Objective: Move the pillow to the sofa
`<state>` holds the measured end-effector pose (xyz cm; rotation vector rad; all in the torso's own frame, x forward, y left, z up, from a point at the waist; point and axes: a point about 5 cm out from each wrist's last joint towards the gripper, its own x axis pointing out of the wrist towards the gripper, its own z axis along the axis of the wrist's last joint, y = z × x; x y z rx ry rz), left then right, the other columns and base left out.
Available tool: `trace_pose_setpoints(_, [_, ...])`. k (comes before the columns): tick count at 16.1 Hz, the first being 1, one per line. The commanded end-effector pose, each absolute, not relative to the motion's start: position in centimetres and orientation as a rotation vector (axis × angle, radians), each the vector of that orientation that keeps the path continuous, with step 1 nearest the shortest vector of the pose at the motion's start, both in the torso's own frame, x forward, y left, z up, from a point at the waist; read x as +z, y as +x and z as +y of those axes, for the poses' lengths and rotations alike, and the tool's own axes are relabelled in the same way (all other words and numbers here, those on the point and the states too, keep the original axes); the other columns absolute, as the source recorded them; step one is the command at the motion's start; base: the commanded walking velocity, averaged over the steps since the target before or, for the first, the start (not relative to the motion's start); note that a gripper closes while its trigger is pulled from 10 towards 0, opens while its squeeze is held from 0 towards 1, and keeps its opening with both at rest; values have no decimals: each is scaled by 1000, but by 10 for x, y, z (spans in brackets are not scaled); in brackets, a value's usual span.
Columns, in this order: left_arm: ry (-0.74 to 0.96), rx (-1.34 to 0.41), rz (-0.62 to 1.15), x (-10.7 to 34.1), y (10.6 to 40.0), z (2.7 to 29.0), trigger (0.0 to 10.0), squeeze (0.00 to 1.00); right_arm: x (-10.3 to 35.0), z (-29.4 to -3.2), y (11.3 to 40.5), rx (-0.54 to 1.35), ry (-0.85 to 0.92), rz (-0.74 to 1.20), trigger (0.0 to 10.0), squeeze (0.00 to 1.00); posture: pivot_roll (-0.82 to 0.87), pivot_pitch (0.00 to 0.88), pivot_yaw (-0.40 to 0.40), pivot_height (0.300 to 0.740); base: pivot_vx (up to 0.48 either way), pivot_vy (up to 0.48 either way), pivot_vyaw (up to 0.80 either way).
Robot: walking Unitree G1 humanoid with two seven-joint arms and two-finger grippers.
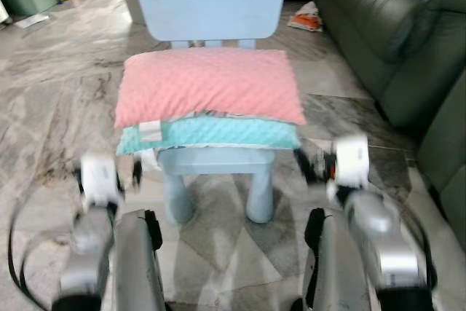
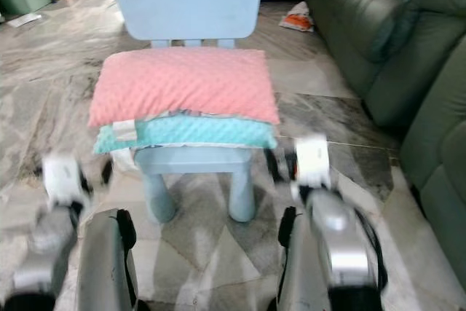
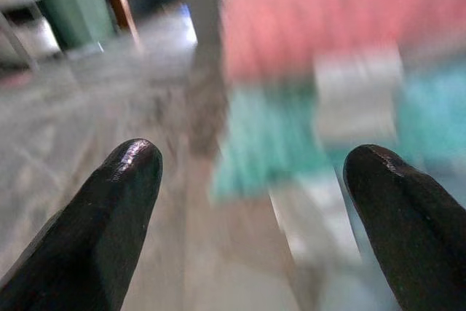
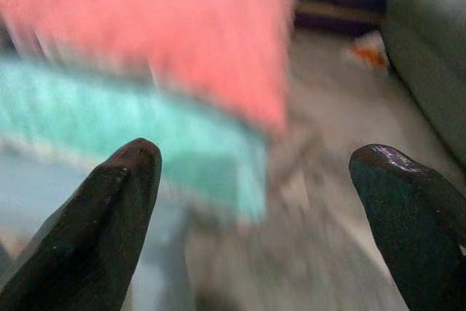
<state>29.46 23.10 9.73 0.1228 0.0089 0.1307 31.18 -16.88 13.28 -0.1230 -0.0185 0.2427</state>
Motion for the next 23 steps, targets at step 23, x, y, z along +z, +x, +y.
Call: trace_pose_setpoints(23, [-296,84,-123,267,413,248,10000,0,269,-193,418,213,94,-201,10000,0,-81,283,24,342,0,0,0])
